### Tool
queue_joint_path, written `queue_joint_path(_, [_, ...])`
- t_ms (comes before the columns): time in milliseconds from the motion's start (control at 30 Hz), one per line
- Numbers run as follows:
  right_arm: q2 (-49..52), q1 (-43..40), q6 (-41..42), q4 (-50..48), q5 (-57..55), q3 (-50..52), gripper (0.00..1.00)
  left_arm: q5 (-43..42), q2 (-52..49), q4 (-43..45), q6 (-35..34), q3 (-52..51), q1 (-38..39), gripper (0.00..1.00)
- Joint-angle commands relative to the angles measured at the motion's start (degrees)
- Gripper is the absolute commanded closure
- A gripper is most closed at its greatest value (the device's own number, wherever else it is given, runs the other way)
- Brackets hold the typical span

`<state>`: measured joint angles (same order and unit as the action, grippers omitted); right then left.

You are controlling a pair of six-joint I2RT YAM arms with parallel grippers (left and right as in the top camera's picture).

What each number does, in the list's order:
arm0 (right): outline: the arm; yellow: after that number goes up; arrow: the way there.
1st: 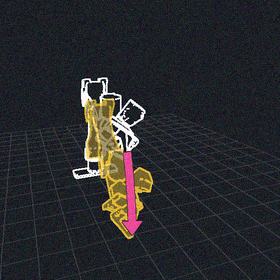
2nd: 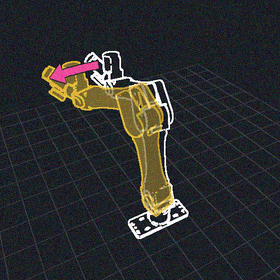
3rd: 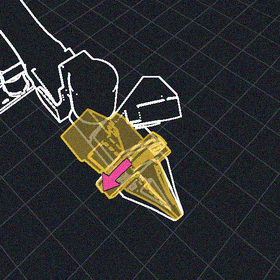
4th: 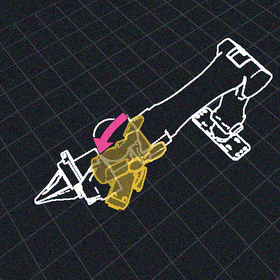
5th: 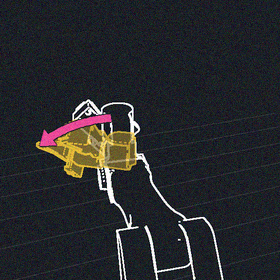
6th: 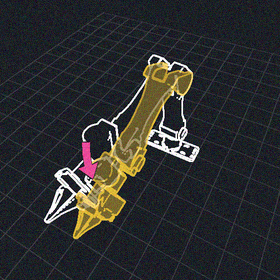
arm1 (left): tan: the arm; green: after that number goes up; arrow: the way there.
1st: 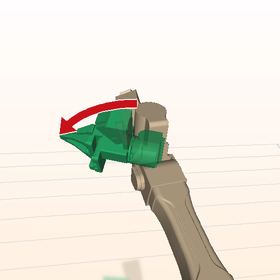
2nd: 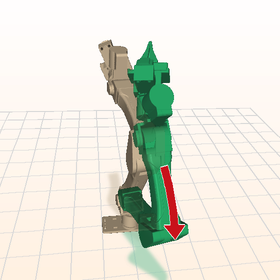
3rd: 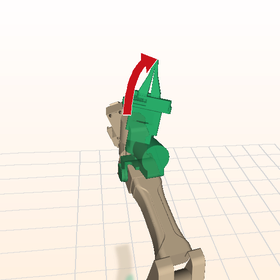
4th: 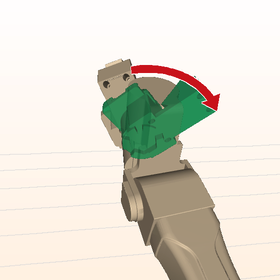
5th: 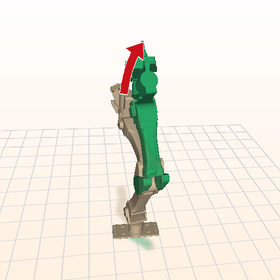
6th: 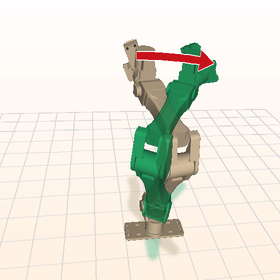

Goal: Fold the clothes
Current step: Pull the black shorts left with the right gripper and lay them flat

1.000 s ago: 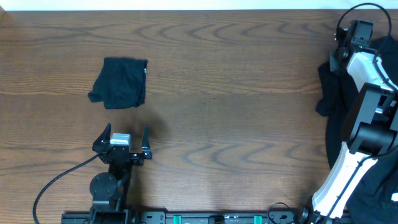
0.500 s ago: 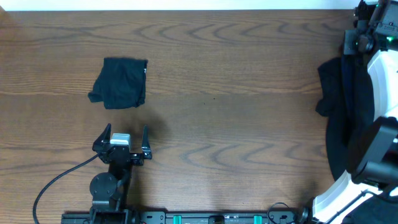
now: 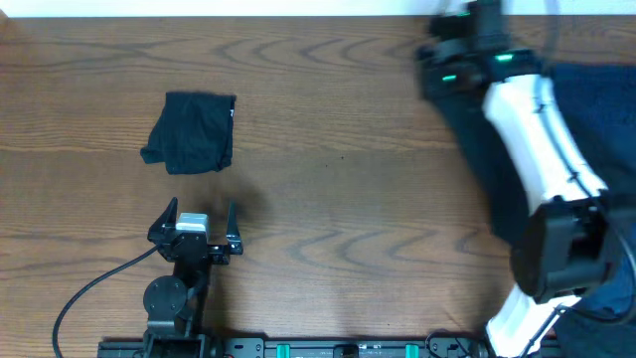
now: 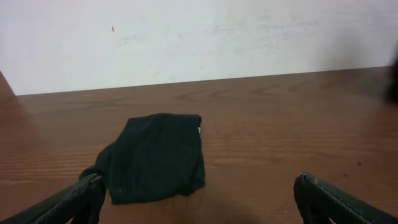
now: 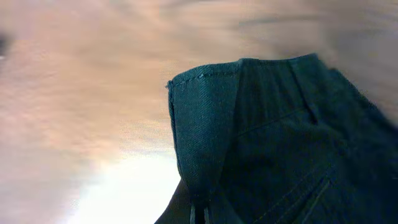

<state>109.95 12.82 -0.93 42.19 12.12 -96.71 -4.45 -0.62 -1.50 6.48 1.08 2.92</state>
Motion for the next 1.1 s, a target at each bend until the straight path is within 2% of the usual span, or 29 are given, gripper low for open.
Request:
queue_joint_path(0, [0.9, 7.8, 6.9, -0.3, 2.9, -0.7, 0.99, -0.6, 0.4, -2.1, 1.0, -0.9, 0.2, 0.02])
queue_joint_path(300, [10.7, 24.7, 10.8, -5.1, 2.6, -0.7, 0.99, -0.6, 0.4, -2.1, 1.0, -0.9, 0.2, 0.02])
queue_joint_path(600, [14.1, 29.4, 11.6, -6.7, 2.3, -0.7, 0.97, -0.6, 0.4, -2.1, 1.0, -0.9, 0.2, 0.02])
queue_joint_path(633, [14.1, 29.4, 11.6, -6.8, 3.3, -0.7, 0.94, -0.6, 0.4, -2.1, 1.0, -0.9, 0.2, 0.02])
queue_joint_path(667, [14.1, 29.3, 11.6, -6.8, 3.8, -0.7, 0.83, -0.6, 0.4, -2.1, 1.0, -0.9, 0.2, 0.02])
queue_joint_path(700, [14.1, 29.0, 11.5, -6.8, 4.1, -0.8, 0.67, -0.6, 0.4, -2.1, 1.0, -0.9, 0.2, 0.02])
queue_joint_path(733, [13.9, 28.6, 11.1, -6.7, 4.5, -0.8, 0.61, -0.6, 0.4, -2.1, 1.0, -0.9, 0.2, 0.02])
queue_joint_path(800, [13.0, 27.5, 10.0, -6.5, 6.1, -0.8, 0.55, -0.6, 0.4, -2.1, 1.0, -0.9, 0.2, 0.02])
queue_joint_path(867, [11.0, 25.7, 8.8, -6.2, 8.9, -0.8, 0.43, -0.6, 0.4, -2.1, 1.0, -0.9, 0.2, 0.02])
queue_joint_path(900, [9.9, 24.9, 8.3, -6.0, 9.8, -0.8, 0.39, -0.6, 0.4, -2.1, 1.0, -0.9, 0.2, 0.02])
queue_joint_path(1067, [2.3, 20.0, 7.3, -3.0, 10.2, -0.8, 0.31, -0.6, 0.4, -2.1, 1.0, -0.9, 0.2, 0.02])
